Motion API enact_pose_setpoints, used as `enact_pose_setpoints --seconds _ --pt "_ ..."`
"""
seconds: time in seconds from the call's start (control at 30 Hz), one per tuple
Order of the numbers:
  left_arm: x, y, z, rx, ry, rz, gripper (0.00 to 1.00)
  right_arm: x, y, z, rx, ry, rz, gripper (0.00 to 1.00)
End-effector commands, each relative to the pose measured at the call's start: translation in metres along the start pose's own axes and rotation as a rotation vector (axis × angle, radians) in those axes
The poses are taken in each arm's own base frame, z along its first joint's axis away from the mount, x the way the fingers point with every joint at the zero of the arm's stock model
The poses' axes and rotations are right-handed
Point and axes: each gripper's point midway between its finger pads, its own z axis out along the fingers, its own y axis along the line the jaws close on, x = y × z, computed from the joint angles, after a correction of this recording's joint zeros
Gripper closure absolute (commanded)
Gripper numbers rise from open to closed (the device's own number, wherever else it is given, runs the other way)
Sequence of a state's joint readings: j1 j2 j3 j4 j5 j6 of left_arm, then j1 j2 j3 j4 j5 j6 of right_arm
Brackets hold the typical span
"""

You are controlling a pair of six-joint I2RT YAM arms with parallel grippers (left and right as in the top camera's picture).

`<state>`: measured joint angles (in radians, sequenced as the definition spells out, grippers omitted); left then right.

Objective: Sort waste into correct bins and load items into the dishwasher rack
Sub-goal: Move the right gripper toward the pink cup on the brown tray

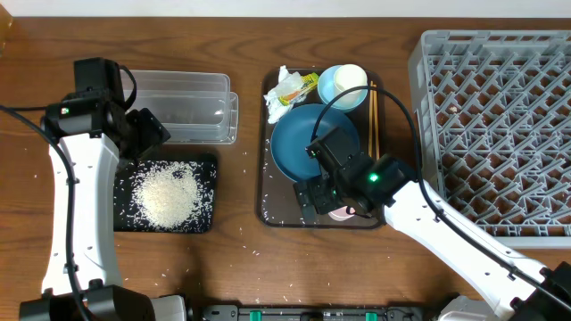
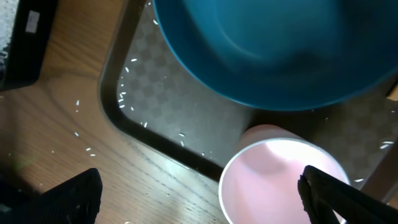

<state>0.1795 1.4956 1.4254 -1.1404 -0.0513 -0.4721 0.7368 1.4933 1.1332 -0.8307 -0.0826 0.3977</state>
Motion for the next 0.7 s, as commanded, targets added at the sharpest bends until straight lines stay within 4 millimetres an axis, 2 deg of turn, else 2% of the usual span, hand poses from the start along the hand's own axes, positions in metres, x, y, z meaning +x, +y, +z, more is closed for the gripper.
enact_pose_setpoints --seconds 0.0,0.1,0.3,0.43,0.47,0.57,0.6,0.67 --pt "0.001 0.002 -0.003 0.003 -0.008 -0.007 0.1 0.0 0.017 -0.002 -0.073 0.018 -0.021 0.01" --pt "0.001 0.002 -0.003 0.003 -0.008 -0.007 0.1 0.007 0.016 0.004 -0.07 0.051 -0.017 0.01" --pt "0.001 0.002 -0.003 0.003 -0.008 -0.007 0.1 0.031 0.005 0.011 -0.018 0.168 0.042 0.01" --pt "0.001 0.002 -0.003 0.003 -0.008 -0.007 0.1 0.032 0.01 0.016 -0.035 0.179 0.039 0.01" --pt "0.001 0.002 -0.003 0.003 -0.008 -0.007 0.1 0.031 0.014 0.016 -0.06 0.178 0.038 0.02" --pt "0.001 0.002 -0.003 0.003 -0.008 -0.007 0.1 0.023 0.022 0.016 -0.098 0.149 0.034 0.29" --pt "0.001 0.002 -0.003 0.003 -0.008 -0.007 0.1 0.022 0.022 0.017 -0.099 0.142 0.032 0.3" --pt "0.001 0.002 -0.003 0.003 -0.008 -0.007 0.1 0.019 0.019 0.02 -0.078 0.129 0.03 0.2"
